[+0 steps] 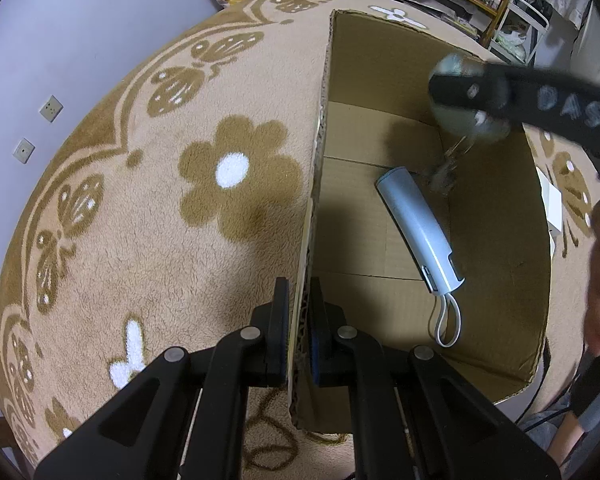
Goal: Organize rigid objects
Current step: 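Lift the cartoon tin into the box and open the right gripper, then return the right gripper to the items and grasp the white Midea panel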
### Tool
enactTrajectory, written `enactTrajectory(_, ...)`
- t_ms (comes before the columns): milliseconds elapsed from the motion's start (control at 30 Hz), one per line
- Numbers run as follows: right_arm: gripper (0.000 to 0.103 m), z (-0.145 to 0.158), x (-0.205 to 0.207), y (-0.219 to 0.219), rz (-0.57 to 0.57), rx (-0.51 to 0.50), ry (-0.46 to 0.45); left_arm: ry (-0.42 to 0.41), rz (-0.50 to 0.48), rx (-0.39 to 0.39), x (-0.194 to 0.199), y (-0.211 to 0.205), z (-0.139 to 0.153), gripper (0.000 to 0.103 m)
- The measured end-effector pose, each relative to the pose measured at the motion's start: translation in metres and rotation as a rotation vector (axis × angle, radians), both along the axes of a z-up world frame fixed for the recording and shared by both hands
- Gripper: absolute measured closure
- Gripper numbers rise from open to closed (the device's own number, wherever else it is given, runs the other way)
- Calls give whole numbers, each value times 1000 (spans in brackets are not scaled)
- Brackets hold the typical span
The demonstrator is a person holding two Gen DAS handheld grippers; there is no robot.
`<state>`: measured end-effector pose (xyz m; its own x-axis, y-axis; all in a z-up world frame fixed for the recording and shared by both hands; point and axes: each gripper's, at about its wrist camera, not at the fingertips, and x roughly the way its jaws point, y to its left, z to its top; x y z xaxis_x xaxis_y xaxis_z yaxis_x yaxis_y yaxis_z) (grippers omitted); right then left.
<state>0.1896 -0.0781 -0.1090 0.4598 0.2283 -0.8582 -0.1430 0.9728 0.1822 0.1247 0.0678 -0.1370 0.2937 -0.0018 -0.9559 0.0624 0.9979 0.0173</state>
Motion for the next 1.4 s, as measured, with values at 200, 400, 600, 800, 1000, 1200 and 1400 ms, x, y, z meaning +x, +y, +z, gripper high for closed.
enactTrajectory(200,39,-12,-6,10,12,-22,9,-1,-1,-3,0,1,0,95)
enactTrajectory(400,39,-11,-6,12,10,-26,8,0,1,-2,0,1,-1,94)
enactTrajectory(600,39,-10,-4,9,-8,10,20,1,3,-8,0,3,0,94)
enactTrajectory(800,39,-12,-6,15,19,-37,31,2,2,-5,0,2,0,94)
enactTrajectory(1000,39,-12,-8,13,7,-9,52,1,4,-9,1,2,0,94)
enactTrajectory(1200,39,-1,-13,11,0,-4,49,0,12,-14,0,3,2,93)
enactTrajectory(1400,22,24,-22,6,-3,-15,-27,-1,9,-8,0,3,2,93)
